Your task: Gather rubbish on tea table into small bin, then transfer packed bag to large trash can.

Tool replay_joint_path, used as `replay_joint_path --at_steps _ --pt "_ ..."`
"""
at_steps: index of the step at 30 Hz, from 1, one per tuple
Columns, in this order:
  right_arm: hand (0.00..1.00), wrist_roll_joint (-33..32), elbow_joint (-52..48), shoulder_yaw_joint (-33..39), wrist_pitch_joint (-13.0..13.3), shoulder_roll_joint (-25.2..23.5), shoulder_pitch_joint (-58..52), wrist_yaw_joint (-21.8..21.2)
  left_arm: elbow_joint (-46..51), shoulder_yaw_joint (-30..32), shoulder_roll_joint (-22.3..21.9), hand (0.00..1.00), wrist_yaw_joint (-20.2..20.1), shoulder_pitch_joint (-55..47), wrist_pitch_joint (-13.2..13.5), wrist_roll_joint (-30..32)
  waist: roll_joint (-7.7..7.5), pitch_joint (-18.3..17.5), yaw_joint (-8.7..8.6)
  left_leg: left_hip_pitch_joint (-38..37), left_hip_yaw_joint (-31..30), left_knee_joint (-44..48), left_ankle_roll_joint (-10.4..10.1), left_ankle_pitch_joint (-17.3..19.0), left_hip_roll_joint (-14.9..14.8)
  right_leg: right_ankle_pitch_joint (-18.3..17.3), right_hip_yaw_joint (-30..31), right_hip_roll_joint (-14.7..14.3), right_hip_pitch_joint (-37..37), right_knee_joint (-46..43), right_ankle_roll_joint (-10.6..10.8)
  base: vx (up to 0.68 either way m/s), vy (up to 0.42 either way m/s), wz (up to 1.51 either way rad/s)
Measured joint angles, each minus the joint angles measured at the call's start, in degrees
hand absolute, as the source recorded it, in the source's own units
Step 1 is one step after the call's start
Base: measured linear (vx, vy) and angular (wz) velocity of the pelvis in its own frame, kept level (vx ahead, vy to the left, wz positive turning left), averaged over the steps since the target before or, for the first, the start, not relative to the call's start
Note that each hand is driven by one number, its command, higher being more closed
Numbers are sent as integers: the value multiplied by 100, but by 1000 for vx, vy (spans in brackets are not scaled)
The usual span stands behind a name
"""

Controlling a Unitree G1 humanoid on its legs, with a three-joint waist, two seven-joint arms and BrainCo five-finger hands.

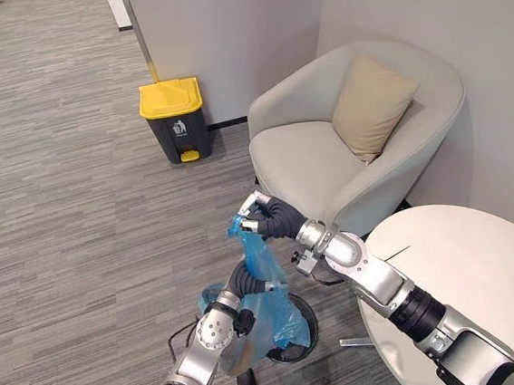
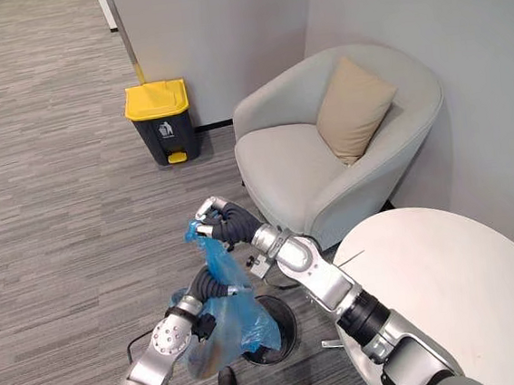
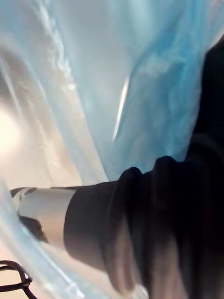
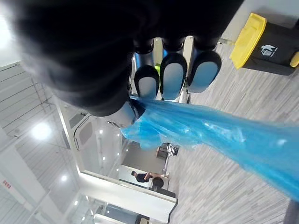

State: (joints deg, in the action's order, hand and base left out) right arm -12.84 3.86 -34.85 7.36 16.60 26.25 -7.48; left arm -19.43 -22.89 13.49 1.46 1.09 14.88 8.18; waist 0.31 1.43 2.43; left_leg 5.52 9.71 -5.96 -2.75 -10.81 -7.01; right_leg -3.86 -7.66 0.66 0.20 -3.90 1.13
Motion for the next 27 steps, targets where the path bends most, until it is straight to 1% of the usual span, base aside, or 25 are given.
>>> replay_joint_path --at_steps 3,8,13,15,22,25,27 --pt "100 -1 9 74 -10 -5 116 46 -147 -3 -11 0 0 0 0 152 1 1 1 0 -5 0 -3 -2 -1 0 -4 -3 -1 -3 0 0 0 0" --pt "100 -29 7 78 -5 -103 556 155 -435 -71 -28 0 -2 -7 -51 168 1 1 -2 0 -4 0 -3 -2 -1 0 -2 -5 -1 0 0 0 0 0" --pt "100 -362 -237 51 24 -368 800 221 -493 -305 -42 0 11 -22 -82 371 2 2 3 -9 1 1 -4 -1 -2 0 3 -7 -8 4 -1 0 0 0" --pt "100 -452 -309 35 27 -393 803 231 -493 -303 -65 0 27 -18 -66 372 2 1 4 -19 6 1 -5 -1 -2 0 7 -6 -15 3 -1 0 0 0" --pt "100 -922 -337 -360 48 -399 955 259 -492 -350 -108 0 282 -3 -94 383 3 2 -2 -45 51 1 -31 19 -20 1 53 -20 -13 0 -3 0 0 -3" --pt "100 -966 -473 -436 48 -399 955 259 -493 -336 -137 0 505 -3 -126 386 3 2 11 -43 52 1 -32 20 -17 2 54 -21 -13 -1 -3 0 0 0" --pt "100 -985 -493 -436 48 -400 955 260 -493 -294 -168 0 563 1 -146 386 3 2 6 -43 55 1 -32 19 -13 2 57 -20 -13 0 -4 0 0 0"
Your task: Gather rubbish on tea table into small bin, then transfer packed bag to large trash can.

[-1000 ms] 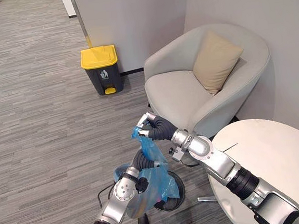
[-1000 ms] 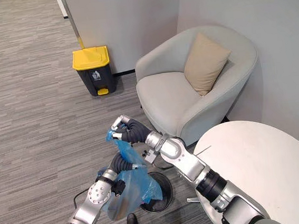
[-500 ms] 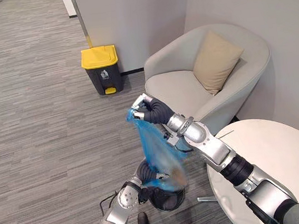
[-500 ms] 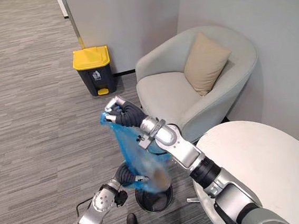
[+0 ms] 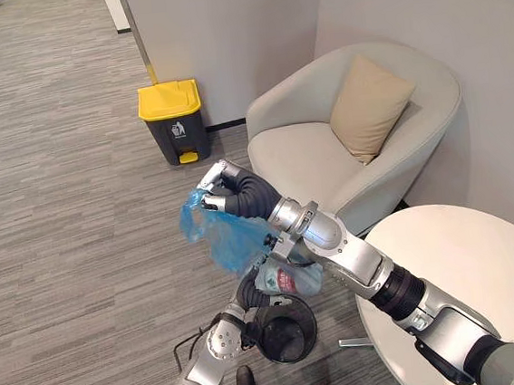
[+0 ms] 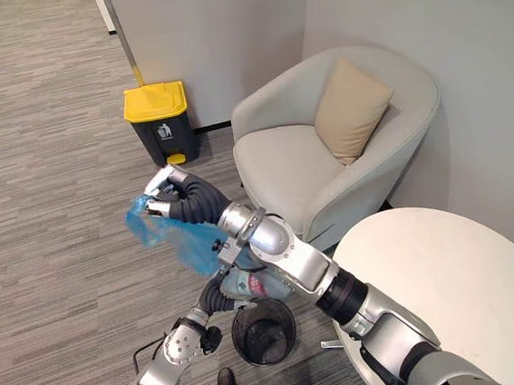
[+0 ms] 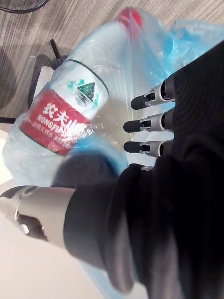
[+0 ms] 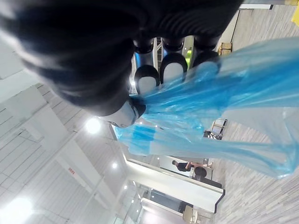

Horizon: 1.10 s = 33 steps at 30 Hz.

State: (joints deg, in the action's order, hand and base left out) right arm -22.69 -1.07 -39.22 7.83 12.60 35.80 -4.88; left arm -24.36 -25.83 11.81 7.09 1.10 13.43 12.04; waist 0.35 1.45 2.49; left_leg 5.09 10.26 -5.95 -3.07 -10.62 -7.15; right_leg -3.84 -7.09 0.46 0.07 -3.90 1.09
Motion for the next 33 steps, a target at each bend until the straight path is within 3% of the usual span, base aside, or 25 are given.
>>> replay_joint_path --at_steps 9,30,31,32,33 --pt "100 39 2 -1 0 2 -17 -8 -6 156 -159 0 134 0 -160 -15 3 2 -6 0 2 0 14 -10 -1 0 6 -5 2 -1 0 0 0 0" --pt "100 848 1153 140 7 -96 -489 118 -820 -48 -271 0 68 -122 -113 -39 2 2 5 17 -142 -1 22 -16 16 -21 -135 33 -58 0 27 1 1 3" --pt "100 885 1184 210 -7 -88 -493 113 -969 -30 -284 0 -153 -102 -147 -399 2 2 1 16 -147 -1 24 -18 16 -22 -142 33 -62 1 27 13 5 6" --pt "100 890 1281 340 -49 -75 -507 110 -1263 82 -313 0 -667 -4 -311 -1111 0 2 6 14 -153 -1 19 -14 15 -23 -147 32 -64 0 28 0 0 0" --pt "100 890 1344 373 -49 -77 -509 124 -1449 124 -354 0 -552 84 -320 -830 2 3 -2 14 -153 -1 9 -7 13 -23 -148 31 -63 1 28 0 0 0"
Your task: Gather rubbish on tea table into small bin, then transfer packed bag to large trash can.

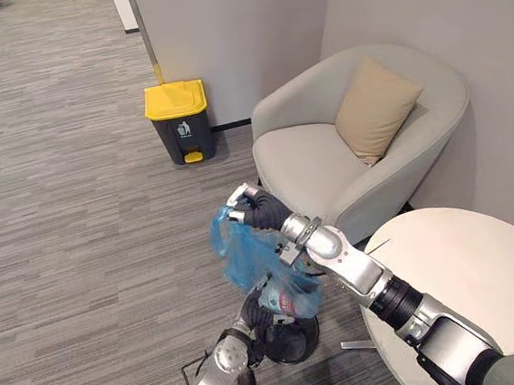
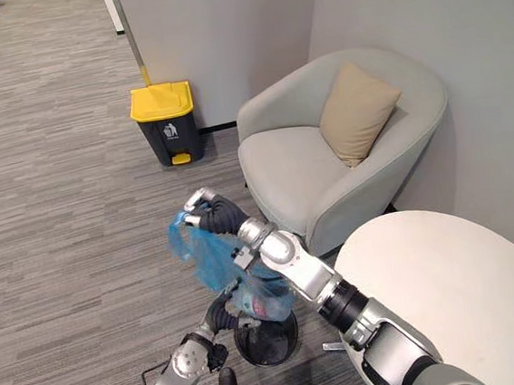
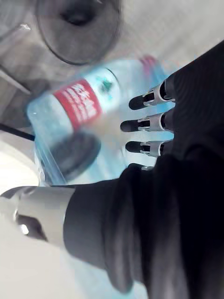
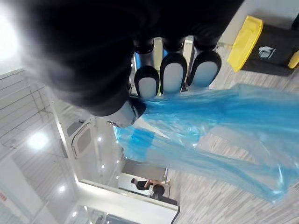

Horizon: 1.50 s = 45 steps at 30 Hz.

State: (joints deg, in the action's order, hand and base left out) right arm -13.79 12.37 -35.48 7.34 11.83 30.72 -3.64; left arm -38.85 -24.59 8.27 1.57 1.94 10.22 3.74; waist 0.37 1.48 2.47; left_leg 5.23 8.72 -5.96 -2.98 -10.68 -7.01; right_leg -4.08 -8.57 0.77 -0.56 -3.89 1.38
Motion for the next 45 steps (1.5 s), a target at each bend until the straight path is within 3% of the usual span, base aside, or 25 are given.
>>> replay_joint_path --at_steps 4,7,31,45 --pt "100 -6 40 26 1 -18 -35 -3 681 177 67 0 457 82 -31 368 2 2 -9 13 3 0 18 -13 7 0 1 6 -8 -3 0 8 2 0" --pt "100 112 92 343 1 -22 -34 68 1403 230 116 0 465 -287 31 368 6 4 24 19 -4 0 18 -12 12 -7 -7 10 -5 3 4 26 3 1" --pt "100 357 282 1139 -127 -327 -212 637 2062 763 -95 0 621 -629 21 352 15 15 35 0 -59 1 10 -6 10 -34 -63 2 -45 -10 -11 1 0 0" --pt "100 -153 173 1244 -166 -476 -373 713 2381 929 -255 0 734 -743 -40 322 29 52 53 -56 -68 1 -7 8 6 -73 -70 0 -115 -34 -9 0 0 0"
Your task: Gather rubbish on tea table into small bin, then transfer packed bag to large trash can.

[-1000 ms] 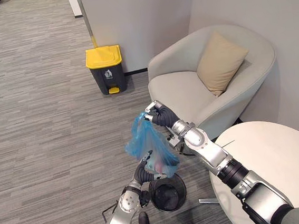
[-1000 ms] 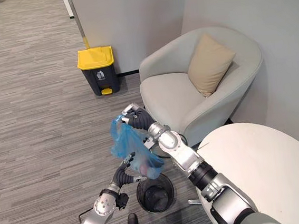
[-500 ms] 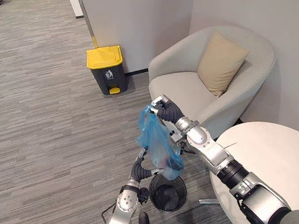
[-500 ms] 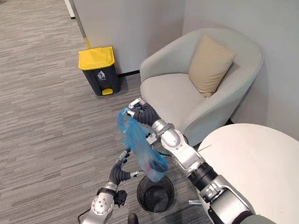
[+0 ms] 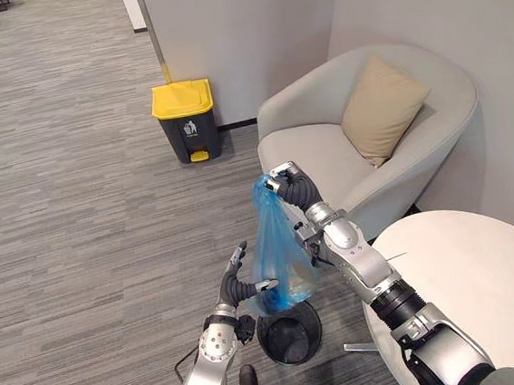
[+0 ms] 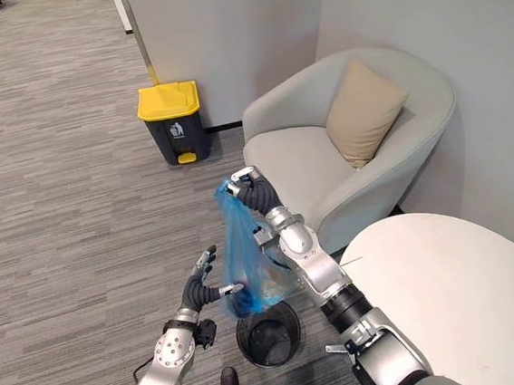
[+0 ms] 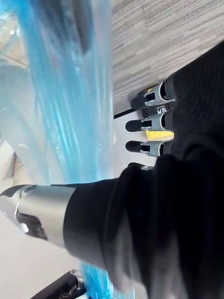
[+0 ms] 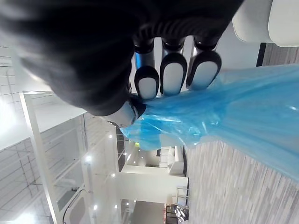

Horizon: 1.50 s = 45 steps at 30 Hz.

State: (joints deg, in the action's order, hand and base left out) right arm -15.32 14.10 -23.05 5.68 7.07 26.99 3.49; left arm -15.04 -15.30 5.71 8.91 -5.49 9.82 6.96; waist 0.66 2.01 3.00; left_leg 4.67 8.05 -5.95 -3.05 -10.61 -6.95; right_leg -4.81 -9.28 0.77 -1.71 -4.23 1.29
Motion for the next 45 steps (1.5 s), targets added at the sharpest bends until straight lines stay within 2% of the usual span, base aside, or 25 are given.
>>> replay_joint_path --at_steps 10,18,23,36,45 --pt "100 -722 -1088 -508 13 9 -321 -484 -27 63 11 0 257 239 -66 74 -9 10 -45 -52 30 0 -16 13 -10 0 29 -5 -6 12 -1 0 0 0" --pt "100 -1120 -1237 -846 28 37 -338 -615 -302 248 30 0 398 449 -77 281 -12 9 -58 -107 144 0 -26 22 -18 4 147 -7 -1 12 -5 9 5 -7" --pt "100 -1122 -1517 -895 56 51 -345 -626 -372 260 31 0 502 447 -101 280 -15 8 -59 -106 148 0 -20 17 -16 4 152 -8 -2 24 -5 0 0 0" --pt "100 -1115 -1515 -915 56 58 -345 -611 -372 342 24 0 494 441 -182 281 -25 1 -55 -105 143 -1 -17 14 -14 4 145 -3 -3 23 -4 0 0 0" --pt "100 -1325 -1515 -1309 55 42 -242 -622 -458 58 27 0 491 443 -177 450 -53 -16 -57 -105 143 0 -16 13 -14 5 144 -5 -2 21 -4 0 0 0"
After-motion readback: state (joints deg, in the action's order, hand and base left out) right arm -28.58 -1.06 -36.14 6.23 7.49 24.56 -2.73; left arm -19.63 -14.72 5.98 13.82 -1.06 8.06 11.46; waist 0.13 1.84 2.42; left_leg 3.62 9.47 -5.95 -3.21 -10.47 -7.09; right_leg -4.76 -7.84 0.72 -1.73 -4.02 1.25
